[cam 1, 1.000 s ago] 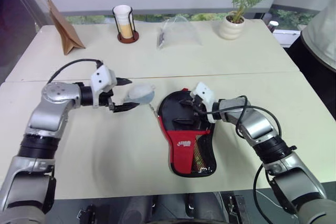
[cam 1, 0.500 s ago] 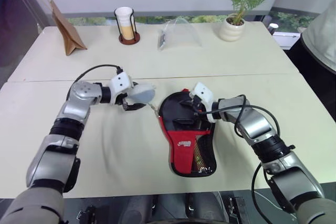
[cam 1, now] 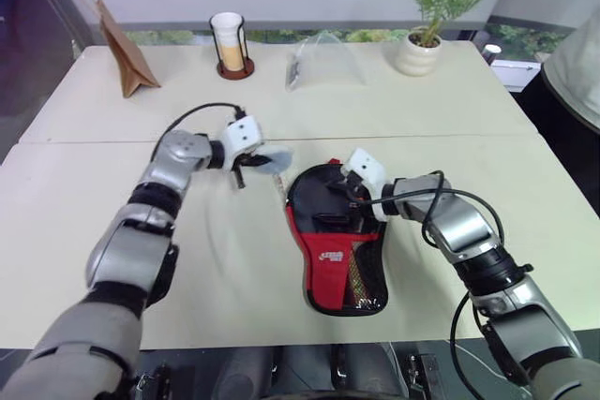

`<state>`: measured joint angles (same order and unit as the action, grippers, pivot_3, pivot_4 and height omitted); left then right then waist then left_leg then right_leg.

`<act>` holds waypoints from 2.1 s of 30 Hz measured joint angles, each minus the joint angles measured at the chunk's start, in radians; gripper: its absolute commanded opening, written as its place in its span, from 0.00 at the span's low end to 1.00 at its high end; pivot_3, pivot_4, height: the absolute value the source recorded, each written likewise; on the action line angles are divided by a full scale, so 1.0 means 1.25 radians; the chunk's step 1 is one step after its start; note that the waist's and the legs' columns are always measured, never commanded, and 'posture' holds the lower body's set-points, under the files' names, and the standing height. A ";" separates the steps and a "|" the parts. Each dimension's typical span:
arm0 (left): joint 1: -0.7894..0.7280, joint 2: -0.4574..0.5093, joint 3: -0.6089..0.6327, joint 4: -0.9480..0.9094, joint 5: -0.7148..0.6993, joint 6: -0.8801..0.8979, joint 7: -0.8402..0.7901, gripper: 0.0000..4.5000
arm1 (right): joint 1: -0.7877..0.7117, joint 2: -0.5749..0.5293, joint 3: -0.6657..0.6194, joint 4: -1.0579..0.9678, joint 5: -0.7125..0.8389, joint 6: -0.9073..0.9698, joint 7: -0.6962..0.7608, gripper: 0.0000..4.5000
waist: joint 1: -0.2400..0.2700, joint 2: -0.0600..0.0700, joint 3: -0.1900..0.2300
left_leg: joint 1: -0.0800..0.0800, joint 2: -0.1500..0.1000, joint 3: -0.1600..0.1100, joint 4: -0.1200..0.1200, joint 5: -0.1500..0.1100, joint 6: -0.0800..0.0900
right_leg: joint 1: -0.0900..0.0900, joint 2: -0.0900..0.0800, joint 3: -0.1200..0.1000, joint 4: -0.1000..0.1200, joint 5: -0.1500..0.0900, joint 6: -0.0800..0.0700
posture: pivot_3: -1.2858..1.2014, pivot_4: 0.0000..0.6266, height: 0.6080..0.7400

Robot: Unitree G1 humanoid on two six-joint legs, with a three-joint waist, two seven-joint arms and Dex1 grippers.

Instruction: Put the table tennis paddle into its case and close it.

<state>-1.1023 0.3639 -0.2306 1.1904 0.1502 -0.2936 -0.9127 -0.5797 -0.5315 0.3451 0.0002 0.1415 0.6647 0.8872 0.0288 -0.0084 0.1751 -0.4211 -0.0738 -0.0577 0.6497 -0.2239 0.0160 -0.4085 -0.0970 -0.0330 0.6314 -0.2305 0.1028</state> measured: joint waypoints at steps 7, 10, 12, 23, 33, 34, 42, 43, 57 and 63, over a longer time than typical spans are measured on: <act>-0.124 -0.135 -0.021 0.132 0.090 -0.001 0.217 0.00 | 0.013 0.003 0.004 -0.065 -0.003 0.094 -0.027 1.00 | -0.002 0.000 0.000 | 0.000 0.000 0.000 -0.001 0.000 0.001 | -0.001 0.000 0.000 0.000 -0.001 0.002 | 0.52 0.24 0.95; -0.158 -0.179 -0.007 0.151 0.098 0.006 0.270 0.00 | 0.023 0.004 0.005 -0.100 -0.009 0.131 -0.046 1.00 | -0.001 -0.001 0.000 | 0.000 0.000 0.000 -0.001 0.000 0.001 | 0.000 0.000 0.000 0.000 -0.001 0.002 | 0.52 0.24 0.95; -0.176 -0.216 0.017 0.157 0.096 0.014 0.294 0.00 | 0.031 0.007 0.005 -0.122 -0.013 0.153 -0.059 1.00 | 0.002 -0.001 0.000 | 0.000 0.000 0.000 -0.001 -0.001 0.001 | 0.000 0.000 0.000 0.000 -0.001 0.002 | 0.52 0.24 0.95; -0.203 -0.387 0.173 0.172 0.011 0.070 0.244 0.00 | 0.100 0.031 0.007 -0.278 -0.010 0.274 -0.135 1.00 | 0.004 -0.001 0.000 | -0.001 0.000 0.000 -0.001 -0.001 0.001 | 0.000 0.000 0.000 -0.001 -0.001 0.003 | 0.52 0.24 0.95; -0.203 -0.440 0.236 0.172 -0.024 0.137 0.148 0.42 | 0.121 0.045 0.005 -0.327 0.003 0.324 -0.185 1.00 | 0.007 -0.001 0.000 | -0.001 0.000 0.000 -0.001 -0.001 0.001 | 0.000 0.000 -0.001 -0.001 -0.002 0.003 | 0.52 0.24 0.95; -0.203 -0.438 0.237 0.172 -0.024 0.142 0.139 0.53 | 0.121 0.044 0.005 -0.327 0.005 0.324 -0.185 1.00 | 0.007 -0.001 0.000 | -0.001 0.000 0.000 -0.001 -0.001 0.001 | 0.000 0.000 -0.001 -0.001 -0.002 0.003 | 0.52 0.24 0.95; -0.203 -0.390 0.268 0.164 -0.045 0.141 0.121 0.87 | 0.115 0.022 0.004 -0.299 0.025 0.284 -0.168 1.00 | 0.006 -0.001 0.000 | 0.000 0.000 0.000 -0.001 -0.001 0.001 | 0.000 0.000 -0.001 -0.001 -0.002 0.003 | 0.52 0.24 0.95; -0.205 -0.377 0.280 0.163 -0.058 0.142 0.118 0.87 | 0.114 0.018 0.004 -0.293 0.026 0.276 -0.161 1.00 | 0.006 -0.001 0.000 | 0.000 0.000 0.000 -0.001 -0.001 0.001 | 0.000 0.000 -0.001 -0.001 -0.002 0.003 | 0.52 0.24 0.95; -0.131 -0.113 0.245 0.079 -0.075 0.090 -0.224 0.87 | 0.053 -0.036 -0.062 -0.204 0.078 0.254 -0.087 1.00 | -0.012 -0.001 0.000 | -0.002 0.000 0.000 -0.001 -0.001 0.001 | -0.002 0.000 0.000 -0.001 -0.001 0.002 | 0.52 0.24 0.95; -0.030 -0.084 0.204 -0.096 -0.114 0.125 -0.429 0.87 | -0.005 -0.078 -0.104 -0.249 0.135 0.330 -0.062 1.00 | -0.015 0.000 0.001 | -0.007 0.000 0.000 -0.001 -0.001 0.001 | -0.007 0.000 0.001 0.000 -0.001 0.002 | 0.52 0.24 0.95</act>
<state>-1.1398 0.2585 0.0240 1.0709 0.0077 -0.1380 -1.4490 -0.5859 -0.6290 0.2146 -0.3105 0.3107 1.0775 0.8098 0.0099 -0.0087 0.1764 -0.4294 -0.0738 -0.0573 0.6481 -0.2247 0.0171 -0.4170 -0.0976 -0.0321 0.6309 -0.2321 0.1051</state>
